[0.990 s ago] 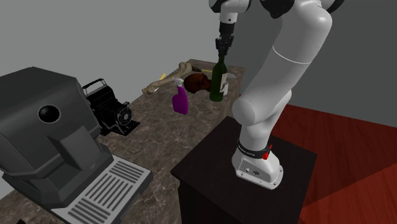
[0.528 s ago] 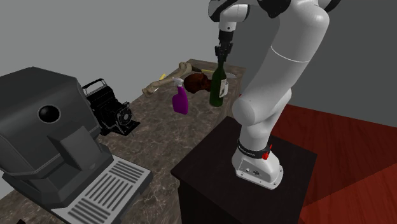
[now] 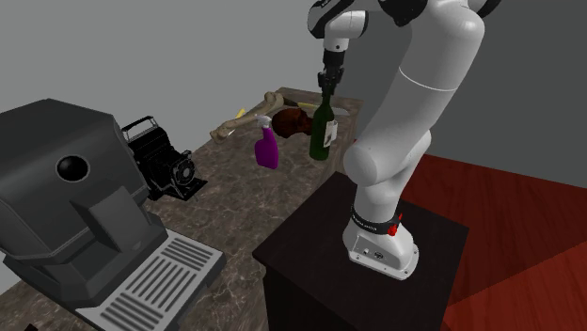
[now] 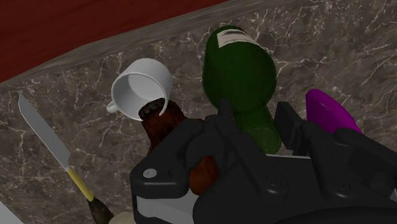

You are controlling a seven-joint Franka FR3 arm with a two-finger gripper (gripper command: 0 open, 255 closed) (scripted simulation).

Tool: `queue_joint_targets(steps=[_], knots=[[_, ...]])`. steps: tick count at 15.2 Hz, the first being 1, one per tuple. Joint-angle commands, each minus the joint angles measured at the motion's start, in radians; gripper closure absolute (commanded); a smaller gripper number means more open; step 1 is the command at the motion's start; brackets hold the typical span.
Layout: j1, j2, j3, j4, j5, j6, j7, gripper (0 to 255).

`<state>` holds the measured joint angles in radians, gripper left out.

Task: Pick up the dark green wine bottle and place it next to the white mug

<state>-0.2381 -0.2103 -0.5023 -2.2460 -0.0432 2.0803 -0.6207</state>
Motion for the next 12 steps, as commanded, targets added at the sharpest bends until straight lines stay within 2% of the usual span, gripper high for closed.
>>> queue_joint_targets(steps=[1,2,7,11,12], knots=[[0.0,0.0,0.0,0.0,0.0,0.0,0.0,255],[0.0,0.0,0.0,0.0,0.0,0.0,0.0,0],[0.0,0.0,0.0,0.0,0.0,0.0,0.0,0],[-0.003,-0.041,0.012,0.093,-0.015,-0.129,0.013,0],[-0.003,-0.041,0.012,0.093,-0.015,-0.129,0.013,0]])
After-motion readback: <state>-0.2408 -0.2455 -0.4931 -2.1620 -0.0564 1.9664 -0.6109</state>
